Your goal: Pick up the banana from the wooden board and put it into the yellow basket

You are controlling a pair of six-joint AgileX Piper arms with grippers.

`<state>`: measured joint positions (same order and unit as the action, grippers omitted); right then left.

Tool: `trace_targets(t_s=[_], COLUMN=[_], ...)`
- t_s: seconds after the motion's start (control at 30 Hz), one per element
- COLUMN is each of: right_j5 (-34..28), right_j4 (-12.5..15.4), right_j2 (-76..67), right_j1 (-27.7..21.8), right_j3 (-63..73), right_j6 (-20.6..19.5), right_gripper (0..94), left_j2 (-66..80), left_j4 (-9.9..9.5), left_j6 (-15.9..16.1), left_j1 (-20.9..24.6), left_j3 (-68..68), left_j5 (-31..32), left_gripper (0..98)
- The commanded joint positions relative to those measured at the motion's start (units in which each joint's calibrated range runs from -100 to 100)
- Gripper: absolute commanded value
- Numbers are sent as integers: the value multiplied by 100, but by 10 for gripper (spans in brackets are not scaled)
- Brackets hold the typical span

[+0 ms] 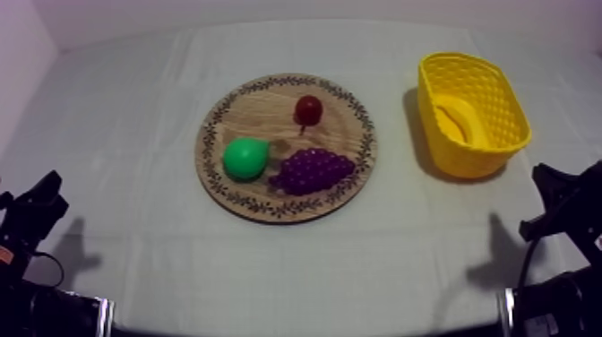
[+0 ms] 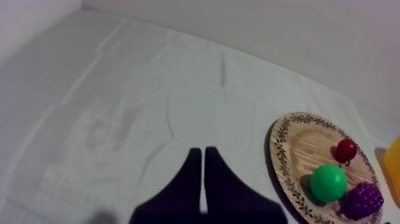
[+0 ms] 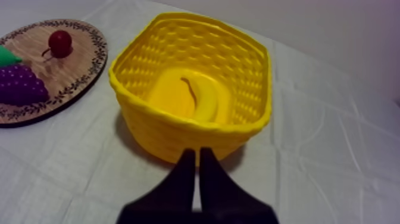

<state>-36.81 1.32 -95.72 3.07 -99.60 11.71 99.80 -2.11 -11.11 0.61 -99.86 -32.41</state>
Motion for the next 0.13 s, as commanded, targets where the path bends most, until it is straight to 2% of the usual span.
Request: trace_targets(t_s=[0.0,0.1], right_j5=[-12,-12], right_j4=[-3,-3], right_j2=[-4,-4], right_j1=[0,0], right_j3=[-6,-6], right_j6=[1,3], right_gripper=[4,4], left_j2=[3,3], left_j4=[-2,-2], left_j6=[0,0], left_j1=[0,0], left_j3=[-3,-3], left_j5=[0,0], left_gripper=[1,1])
